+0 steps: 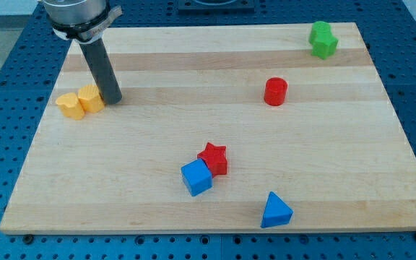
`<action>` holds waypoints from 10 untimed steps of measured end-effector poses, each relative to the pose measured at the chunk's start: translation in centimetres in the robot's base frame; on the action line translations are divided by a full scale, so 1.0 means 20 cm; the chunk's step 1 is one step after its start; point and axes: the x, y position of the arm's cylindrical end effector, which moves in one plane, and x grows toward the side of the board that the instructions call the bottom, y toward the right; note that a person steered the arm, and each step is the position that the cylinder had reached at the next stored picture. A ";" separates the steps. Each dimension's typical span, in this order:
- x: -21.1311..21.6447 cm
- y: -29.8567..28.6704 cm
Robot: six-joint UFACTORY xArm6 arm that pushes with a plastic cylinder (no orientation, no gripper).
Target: Push red circle towards bottom right
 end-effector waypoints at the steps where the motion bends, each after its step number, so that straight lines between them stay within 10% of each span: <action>1: 0.00 0.00; 4: 0.06 0.99; 10: -0.09 0.80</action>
